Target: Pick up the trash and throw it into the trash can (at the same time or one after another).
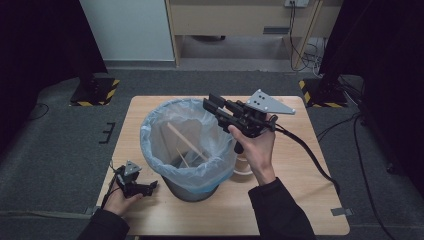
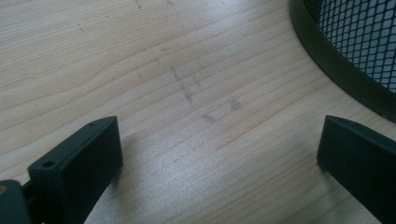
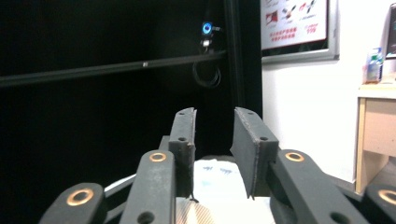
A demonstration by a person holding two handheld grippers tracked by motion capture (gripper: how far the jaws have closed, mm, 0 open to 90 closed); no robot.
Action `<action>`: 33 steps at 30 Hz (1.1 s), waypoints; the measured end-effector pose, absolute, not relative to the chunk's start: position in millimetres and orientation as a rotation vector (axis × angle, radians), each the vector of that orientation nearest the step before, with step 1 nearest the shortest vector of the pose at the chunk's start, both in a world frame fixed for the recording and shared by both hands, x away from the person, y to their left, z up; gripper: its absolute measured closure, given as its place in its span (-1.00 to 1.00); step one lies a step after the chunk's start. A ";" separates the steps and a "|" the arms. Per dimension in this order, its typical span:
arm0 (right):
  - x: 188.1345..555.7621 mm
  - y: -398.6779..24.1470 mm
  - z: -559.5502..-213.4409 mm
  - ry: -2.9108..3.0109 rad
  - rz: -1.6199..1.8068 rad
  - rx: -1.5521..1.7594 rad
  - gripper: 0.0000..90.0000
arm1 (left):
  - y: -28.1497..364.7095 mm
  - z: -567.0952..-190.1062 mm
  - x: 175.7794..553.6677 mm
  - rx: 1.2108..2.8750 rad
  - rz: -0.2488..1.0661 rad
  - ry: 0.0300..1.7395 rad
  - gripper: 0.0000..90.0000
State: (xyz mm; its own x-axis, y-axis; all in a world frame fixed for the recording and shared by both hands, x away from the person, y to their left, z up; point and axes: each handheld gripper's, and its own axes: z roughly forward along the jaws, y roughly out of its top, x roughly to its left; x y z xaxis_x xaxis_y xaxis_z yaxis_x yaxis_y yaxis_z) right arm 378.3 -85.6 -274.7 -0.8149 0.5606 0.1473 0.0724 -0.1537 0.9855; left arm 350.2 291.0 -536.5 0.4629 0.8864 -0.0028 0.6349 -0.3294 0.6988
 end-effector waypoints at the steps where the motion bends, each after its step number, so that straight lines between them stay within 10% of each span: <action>1: 378.4 -89.4 -273.5 1.767 2.042 0.725 0.49 | 291.0 -536.5 350.2 2.078 0.510 1.261 -1.00; 33: 391.0 -218.6 -385.4 1.722 1.677 1.170 -0.09 | 290.7 -536.5 349.4 2.081 0.507 1.254 -1.00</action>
